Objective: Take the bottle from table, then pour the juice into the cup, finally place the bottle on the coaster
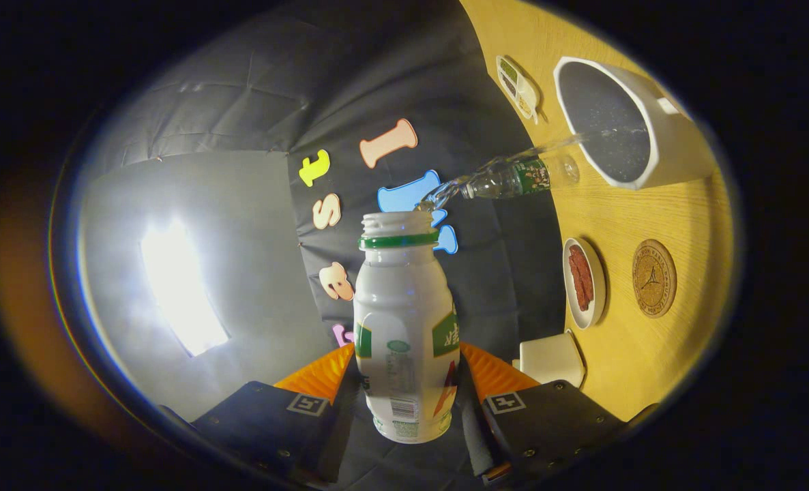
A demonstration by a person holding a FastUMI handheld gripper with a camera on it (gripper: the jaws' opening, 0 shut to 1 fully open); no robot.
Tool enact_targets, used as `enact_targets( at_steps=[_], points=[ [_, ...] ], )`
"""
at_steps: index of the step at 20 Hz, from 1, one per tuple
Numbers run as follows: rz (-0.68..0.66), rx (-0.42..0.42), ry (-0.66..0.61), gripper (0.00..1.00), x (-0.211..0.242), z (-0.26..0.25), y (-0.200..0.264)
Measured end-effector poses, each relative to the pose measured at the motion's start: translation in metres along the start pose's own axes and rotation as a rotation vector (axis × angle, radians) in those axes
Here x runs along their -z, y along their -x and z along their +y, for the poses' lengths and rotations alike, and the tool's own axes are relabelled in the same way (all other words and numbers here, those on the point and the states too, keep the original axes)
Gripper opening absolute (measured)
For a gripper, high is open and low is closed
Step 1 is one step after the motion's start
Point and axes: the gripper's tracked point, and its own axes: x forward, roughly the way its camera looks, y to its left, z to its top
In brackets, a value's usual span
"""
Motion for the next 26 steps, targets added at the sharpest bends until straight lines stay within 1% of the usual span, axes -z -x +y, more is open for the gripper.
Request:
enact_targets(
  at_steps=[26],
  points=[
    [-0.045, -0.006, -0.047, 0.69, -0.0034, -0.0037, -0.0029]
  ],
)
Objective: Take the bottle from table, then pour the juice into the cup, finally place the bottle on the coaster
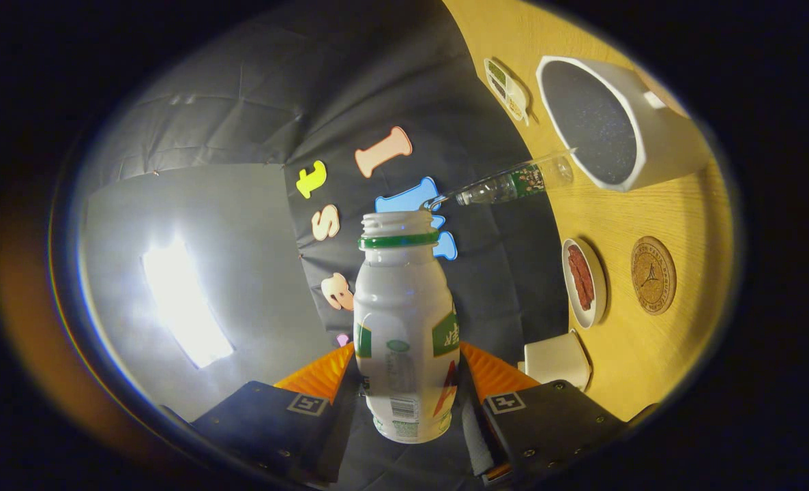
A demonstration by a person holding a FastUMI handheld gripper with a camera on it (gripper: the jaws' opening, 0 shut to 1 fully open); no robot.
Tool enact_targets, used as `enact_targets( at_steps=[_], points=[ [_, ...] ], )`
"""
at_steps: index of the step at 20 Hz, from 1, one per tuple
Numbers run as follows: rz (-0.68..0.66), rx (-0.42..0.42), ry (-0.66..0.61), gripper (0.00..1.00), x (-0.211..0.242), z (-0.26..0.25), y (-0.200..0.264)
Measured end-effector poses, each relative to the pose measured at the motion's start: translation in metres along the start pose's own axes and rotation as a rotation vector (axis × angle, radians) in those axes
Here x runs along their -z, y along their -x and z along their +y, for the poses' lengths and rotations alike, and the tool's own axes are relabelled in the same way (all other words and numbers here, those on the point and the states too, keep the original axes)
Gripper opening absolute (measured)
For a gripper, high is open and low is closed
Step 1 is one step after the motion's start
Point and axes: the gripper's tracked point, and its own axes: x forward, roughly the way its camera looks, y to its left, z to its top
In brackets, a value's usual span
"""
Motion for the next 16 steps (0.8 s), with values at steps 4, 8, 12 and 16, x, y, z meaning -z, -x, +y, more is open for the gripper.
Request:
enact_targets(
  at_steps=[4, 8, 12, 16],
  points=[
    [-0.011, 0.001, -0.012, 0.69, -0.0023, -0.0013, 0.0018],
    [-0.031, 0.0, -0.033, 0.69, -0.0035, -0.0012, 0.0015],
    [-0.034, 0.003, -0.037, 0.69, -0.0036, -0.0039, 0.002],
    [-0.051, 0.006, -0.049, 0.69, -0.0098, -0.0039, 0.0021]
  ],
)
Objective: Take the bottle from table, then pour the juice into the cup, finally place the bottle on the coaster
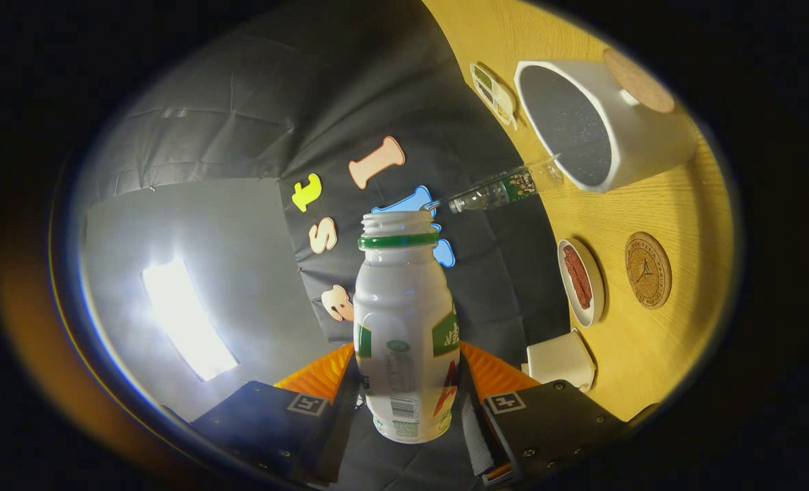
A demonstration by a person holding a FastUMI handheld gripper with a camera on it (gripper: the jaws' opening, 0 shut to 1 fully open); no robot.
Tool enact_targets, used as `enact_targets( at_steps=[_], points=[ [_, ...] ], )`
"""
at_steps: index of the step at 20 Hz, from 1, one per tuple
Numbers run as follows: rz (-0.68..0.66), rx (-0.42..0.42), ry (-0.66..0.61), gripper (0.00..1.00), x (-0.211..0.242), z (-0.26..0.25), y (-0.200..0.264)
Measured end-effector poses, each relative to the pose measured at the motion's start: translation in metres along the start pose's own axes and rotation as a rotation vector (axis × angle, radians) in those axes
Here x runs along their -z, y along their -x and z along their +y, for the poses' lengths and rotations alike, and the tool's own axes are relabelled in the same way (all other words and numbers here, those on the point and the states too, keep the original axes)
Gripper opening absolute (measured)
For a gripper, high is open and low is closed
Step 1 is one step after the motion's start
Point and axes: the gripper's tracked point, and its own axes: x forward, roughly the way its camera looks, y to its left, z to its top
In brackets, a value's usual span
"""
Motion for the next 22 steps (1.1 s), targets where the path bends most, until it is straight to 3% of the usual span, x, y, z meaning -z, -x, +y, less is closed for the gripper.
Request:
enact_targets(
  at_steps=[22],
  points=[
    [-0.117, 0.032, -0.118, 0.69, -0.031, -0.007, -0.003]
  ],
)
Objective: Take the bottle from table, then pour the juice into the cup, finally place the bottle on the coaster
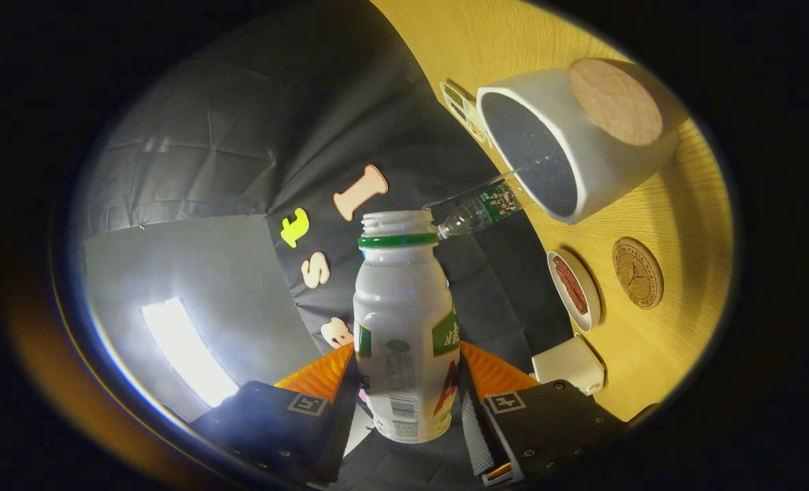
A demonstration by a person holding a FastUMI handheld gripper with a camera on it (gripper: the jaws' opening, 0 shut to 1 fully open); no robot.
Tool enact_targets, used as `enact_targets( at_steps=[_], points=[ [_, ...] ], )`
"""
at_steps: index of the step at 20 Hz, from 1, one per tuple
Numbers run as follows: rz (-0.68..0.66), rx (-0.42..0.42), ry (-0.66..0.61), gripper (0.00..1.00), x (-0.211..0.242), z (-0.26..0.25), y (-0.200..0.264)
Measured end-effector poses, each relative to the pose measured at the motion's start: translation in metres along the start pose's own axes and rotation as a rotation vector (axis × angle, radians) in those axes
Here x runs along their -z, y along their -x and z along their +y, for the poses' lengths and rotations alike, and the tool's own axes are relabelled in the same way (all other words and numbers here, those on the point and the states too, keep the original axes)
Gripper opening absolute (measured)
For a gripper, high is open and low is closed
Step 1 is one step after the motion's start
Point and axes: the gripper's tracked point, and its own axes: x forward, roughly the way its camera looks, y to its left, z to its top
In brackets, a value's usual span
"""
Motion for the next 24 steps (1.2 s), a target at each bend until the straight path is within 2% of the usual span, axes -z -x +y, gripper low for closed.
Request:
enact_targets(
  at_steps=[9, 24],
  points=[
    [-0.051, 0.038, -0.05, 0.69, -0.012, -0.005, 0.002],
    [-0.097, 0.035, -0.104, 0.7, -0.019, -0.011, 0.006]
  ],
)
